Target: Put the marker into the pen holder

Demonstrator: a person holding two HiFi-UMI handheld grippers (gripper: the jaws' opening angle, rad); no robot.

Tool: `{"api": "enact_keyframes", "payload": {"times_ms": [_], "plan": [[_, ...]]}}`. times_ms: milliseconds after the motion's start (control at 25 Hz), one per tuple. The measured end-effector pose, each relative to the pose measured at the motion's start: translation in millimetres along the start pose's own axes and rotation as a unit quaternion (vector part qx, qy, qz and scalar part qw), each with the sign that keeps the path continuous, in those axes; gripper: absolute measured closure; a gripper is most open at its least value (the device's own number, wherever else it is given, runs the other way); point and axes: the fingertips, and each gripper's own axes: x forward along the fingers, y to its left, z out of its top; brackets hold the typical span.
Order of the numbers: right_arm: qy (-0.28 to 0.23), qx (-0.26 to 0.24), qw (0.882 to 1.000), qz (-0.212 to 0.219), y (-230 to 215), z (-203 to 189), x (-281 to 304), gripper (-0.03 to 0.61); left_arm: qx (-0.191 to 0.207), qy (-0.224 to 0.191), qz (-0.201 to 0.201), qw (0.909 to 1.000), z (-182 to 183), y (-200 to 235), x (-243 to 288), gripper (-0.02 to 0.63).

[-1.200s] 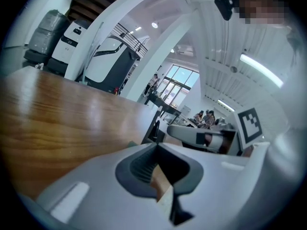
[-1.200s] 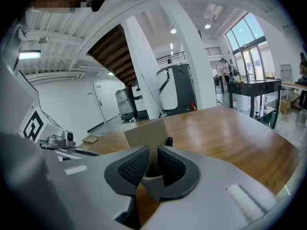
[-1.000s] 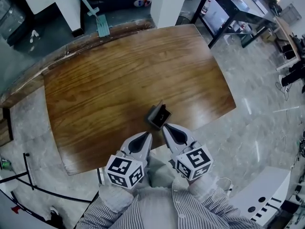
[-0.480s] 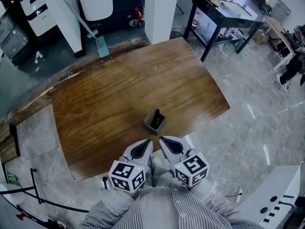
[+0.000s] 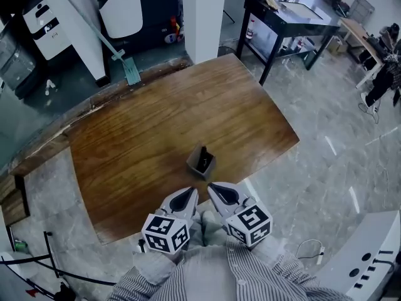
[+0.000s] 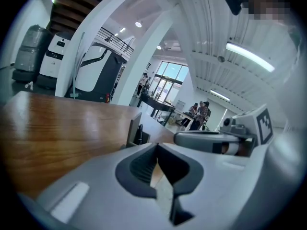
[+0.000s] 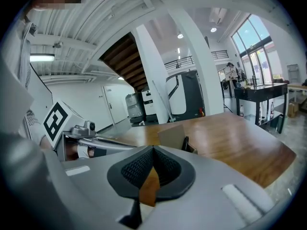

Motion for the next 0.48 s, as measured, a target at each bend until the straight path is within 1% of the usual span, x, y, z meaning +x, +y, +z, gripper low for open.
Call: {"api": "enact_keyframes", "payload": {"times_ms": [280,480], "plan": [[0.007,-0.009,1.000,-0.001,0.1,-1.2,-1.3,0.578,0.000,0.005,-0.007,1.0000,1.0,-4.8,6.4,0.606],[0.009,-0.010,1.000,-0.004,-1.1,-2.0,-2.1,0.578,-0.020,0.009,-0.011,0.9997,-2.0,-4.1,8.3,0.606]]}}
